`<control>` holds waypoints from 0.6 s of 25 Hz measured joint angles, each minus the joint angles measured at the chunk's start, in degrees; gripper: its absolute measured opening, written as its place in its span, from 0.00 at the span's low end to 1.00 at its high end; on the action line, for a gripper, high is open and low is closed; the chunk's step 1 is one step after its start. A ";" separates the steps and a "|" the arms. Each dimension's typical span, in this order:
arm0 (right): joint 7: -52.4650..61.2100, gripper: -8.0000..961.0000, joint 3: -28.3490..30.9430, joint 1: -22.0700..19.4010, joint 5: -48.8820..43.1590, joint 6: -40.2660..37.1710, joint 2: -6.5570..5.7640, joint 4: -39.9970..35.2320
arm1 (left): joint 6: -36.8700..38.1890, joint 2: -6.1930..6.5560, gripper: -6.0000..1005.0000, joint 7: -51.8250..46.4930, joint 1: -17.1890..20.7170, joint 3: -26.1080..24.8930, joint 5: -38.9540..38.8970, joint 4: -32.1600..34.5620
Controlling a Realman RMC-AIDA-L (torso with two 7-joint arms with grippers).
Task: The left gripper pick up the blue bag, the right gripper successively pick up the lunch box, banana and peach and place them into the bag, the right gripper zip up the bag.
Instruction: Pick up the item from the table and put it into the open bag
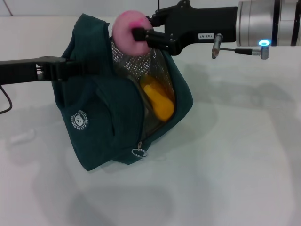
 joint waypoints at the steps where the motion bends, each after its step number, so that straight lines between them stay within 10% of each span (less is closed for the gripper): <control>1: 0.25 0.18 0.00 0.24 -0.06 0.02 -0.03 0.38 | -0.02 0.00 0.04 0.00 0.00 0.00 0.00 0.00; 15: 5.77 0.60 0.24 2.22 -5.86 -0.95 -0.17 0.26 | -0.12 0.00 0.04 0.00 0.09 0.00 -0.06 -0.60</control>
